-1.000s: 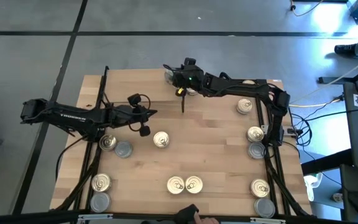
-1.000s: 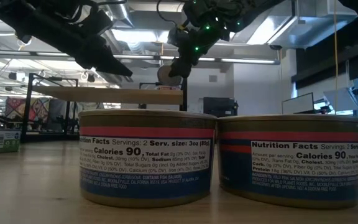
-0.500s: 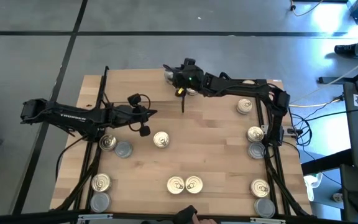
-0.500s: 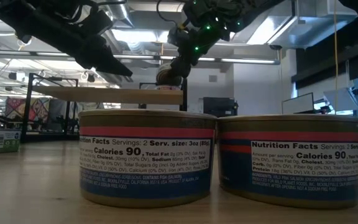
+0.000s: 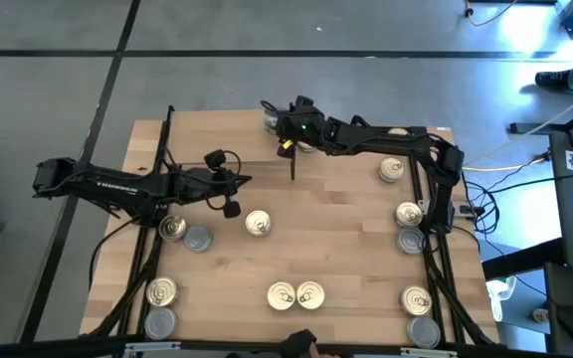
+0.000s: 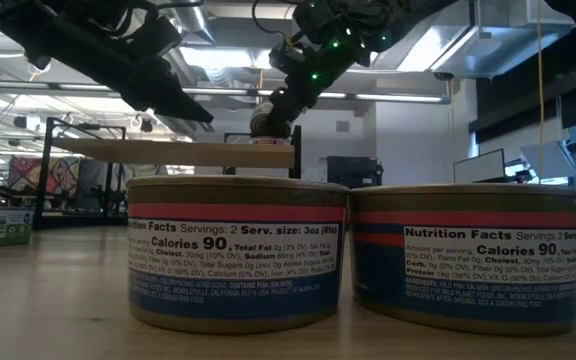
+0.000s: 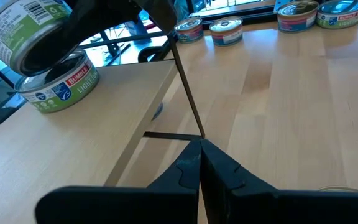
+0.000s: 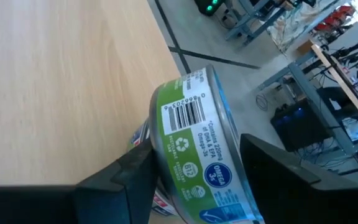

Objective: Stack canned seafood by type on shelf
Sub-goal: Stack the green tuna can on top of the green tuna can on the shelf

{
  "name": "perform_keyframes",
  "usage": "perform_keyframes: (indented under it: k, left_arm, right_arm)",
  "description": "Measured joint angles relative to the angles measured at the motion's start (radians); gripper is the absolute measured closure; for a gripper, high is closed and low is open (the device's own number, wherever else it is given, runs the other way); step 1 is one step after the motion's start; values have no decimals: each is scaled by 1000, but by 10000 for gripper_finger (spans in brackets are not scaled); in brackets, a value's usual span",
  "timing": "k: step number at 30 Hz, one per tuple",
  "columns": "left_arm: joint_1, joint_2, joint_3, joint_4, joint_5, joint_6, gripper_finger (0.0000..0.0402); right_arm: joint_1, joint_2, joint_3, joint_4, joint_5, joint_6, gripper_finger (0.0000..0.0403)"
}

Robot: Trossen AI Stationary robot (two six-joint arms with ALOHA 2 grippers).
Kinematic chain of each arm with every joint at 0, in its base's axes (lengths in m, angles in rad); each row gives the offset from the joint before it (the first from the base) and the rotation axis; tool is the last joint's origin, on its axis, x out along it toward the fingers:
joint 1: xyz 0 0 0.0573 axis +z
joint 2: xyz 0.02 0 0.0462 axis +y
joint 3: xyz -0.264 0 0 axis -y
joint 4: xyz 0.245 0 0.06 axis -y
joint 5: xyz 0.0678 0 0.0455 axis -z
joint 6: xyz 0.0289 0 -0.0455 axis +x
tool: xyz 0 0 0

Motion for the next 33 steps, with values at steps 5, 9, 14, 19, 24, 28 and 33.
perform_keyframes:
  k: [5,9,14,19,24,28,33]
  left_arm:
    - [0,0,0,0,0,0,400]
    - [0,0,1,-1,0,-1,400]
    - [0,0,1,-6,0,-7,400]
    - [0,0,1,-8,0,-8,400]
    - [0,0,1,-8,0,-8,400]
    - [0,0,1,-8,0,-8,400]
    - [0,0,1,-8,0,-8,400]
  right_arm:
    - [0,0,0,-5,36,-1,175]
    - [0,0,0,-8,38,-2,145]
    - [0,0,0,-7,6,3,117]
    - [1,0,0,-28,-42,20,114]
    - [1,0,0,-43,-29,30,114]
    - [0,0,0,-22,20,25,114]
    - [0,0,0,-18,44,-2,113]
